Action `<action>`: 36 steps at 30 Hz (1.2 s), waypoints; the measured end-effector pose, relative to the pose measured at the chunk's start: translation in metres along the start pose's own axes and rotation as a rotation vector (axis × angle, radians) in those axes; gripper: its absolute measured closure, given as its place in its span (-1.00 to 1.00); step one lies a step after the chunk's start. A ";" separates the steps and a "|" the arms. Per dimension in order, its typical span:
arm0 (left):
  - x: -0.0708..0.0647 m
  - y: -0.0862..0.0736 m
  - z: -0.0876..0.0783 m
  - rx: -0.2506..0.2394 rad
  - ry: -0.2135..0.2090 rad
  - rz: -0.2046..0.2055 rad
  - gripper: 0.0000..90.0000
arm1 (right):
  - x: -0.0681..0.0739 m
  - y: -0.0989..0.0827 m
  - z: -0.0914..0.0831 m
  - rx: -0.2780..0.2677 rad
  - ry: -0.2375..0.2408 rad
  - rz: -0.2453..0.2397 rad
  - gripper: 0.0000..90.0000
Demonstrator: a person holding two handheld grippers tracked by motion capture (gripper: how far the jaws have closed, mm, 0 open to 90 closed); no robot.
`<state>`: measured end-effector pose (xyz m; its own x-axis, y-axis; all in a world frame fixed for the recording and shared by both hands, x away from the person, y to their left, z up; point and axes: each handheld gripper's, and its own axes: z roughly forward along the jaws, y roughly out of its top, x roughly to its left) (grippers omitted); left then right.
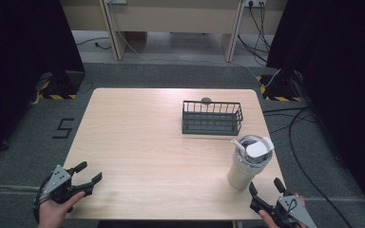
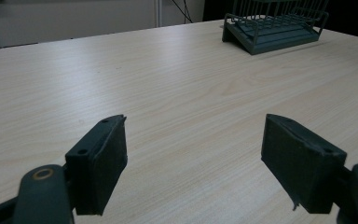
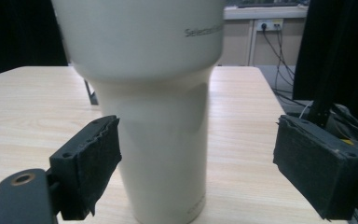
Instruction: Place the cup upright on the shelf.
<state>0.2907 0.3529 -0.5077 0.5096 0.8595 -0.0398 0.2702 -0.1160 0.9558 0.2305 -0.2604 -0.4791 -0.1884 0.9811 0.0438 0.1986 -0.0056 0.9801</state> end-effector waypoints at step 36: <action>-0.001 0.000 -0.001 -0.002 -0.008 0.004 -0.52 | 0.015 0.012 0.052 0.057 0.082 -0.060 -0.74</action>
<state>0.2896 0.3529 -0.5074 0.5168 0.8553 -0.0385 0.2669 -0.1183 0.9564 0.2796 -0.2356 -0.4768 -0.2793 0.9602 0.0035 0.2385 0.0659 0.9689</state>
